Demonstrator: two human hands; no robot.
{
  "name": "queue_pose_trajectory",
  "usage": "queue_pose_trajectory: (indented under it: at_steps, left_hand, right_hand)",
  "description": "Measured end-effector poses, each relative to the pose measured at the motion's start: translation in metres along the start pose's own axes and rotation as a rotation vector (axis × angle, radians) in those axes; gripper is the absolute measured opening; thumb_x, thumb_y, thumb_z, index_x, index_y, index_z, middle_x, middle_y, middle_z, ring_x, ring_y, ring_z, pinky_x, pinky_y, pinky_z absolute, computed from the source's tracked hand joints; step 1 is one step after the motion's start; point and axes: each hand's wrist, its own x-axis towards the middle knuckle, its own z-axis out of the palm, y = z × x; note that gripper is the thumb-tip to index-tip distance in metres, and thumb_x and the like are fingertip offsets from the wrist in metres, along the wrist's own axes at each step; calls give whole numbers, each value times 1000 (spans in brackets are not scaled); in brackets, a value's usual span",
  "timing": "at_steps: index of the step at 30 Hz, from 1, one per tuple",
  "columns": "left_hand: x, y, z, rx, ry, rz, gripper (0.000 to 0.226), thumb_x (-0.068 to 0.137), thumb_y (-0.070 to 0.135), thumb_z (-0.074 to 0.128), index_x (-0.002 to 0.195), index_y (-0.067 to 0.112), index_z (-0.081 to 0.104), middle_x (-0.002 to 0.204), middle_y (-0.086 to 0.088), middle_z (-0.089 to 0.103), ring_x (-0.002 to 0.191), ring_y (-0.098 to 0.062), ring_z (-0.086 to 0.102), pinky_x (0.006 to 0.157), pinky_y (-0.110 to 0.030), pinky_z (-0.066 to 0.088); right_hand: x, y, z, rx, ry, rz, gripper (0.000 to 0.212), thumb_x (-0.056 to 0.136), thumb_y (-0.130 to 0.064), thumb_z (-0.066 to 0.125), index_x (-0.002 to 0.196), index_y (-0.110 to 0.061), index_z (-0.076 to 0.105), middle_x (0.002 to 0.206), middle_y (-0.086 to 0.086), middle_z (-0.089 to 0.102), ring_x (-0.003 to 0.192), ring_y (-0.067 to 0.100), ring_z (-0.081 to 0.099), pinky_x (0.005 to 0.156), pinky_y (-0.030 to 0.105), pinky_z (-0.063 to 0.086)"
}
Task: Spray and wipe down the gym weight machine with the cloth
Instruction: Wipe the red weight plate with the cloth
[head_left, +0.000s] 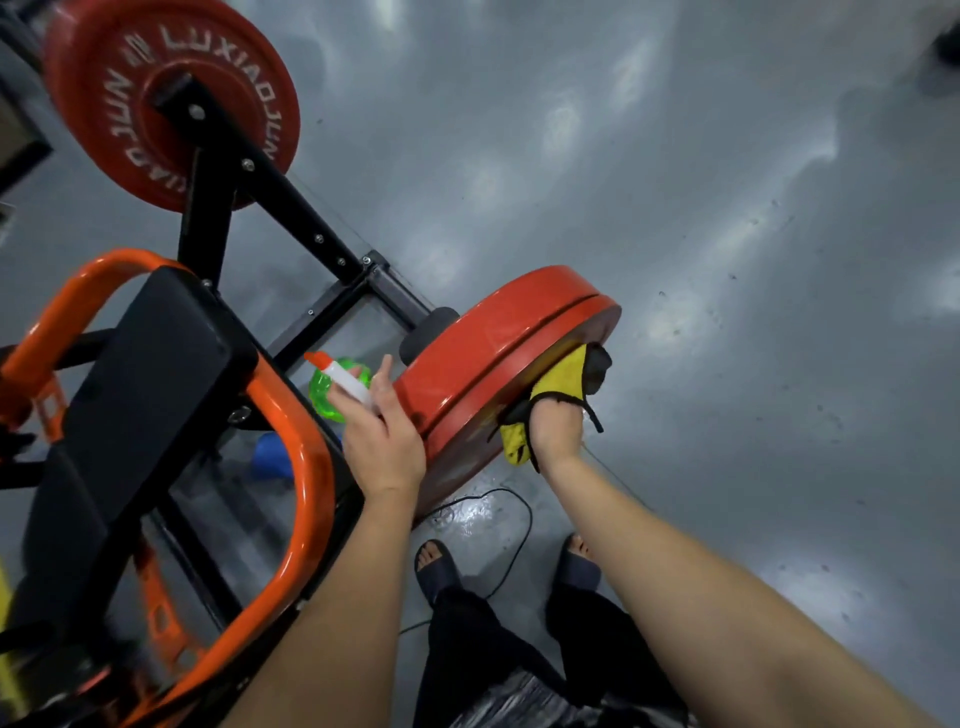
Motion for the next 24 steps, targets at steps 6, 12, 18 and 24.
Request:
queue_pose_trajectory:
  at_steps: [6, 12, 18, 24]
  left_hand:
    - [-5, -46, -18, -33, -11, -117, 58, 104, 50, 41, 139, 4, 36, 127, -9, 67, 114, -32, 64, 84, -29, 43]
    - [6, -19, -26, -103, -99, -244, 52, 106, 19, 53, 144, -7, 29, 141, -18, 58, 131, -29, 54, 87, -10, 34]
    - [18, 33, 6, -199, -211, -29, 60, 102, 23, 58, 146, 4, 22, 149, -5, 54, 139, -10, 49, 104, -21, 43]
    - [15, 66, 35, 121, -231, 166, 48, 96, 39, 49, 132, 15, 28, 132, -1, 68, 111, -37, 67, 85, -45, 52]
  right_hand:
    - [7, 10, 3, 241, -15, -40, 39, 96, -29, 47, 123, -5, 61, 114, 13, 66, 103, 34, 62, 101, 44, 50]
    - [21, -9, 4, 472, 15, -68, 57, 71, -66, 46, 114, -32, 64, 118, 4, 71, 104, 34, 69, 90, 57, 57]
    - [-100, -27, 10, 264, 126, -369, 61, 85, -38, 41, 140, -18, 56, 147, 9, 54, 134, 35, 48, 118, 38, 34]
    - [-96, 4, 15, 146, 106, -548, 80, 69, -20, 42, 145, -1, 52, 151, 20, 46, 143, 34, 36, 117, 18, 16]
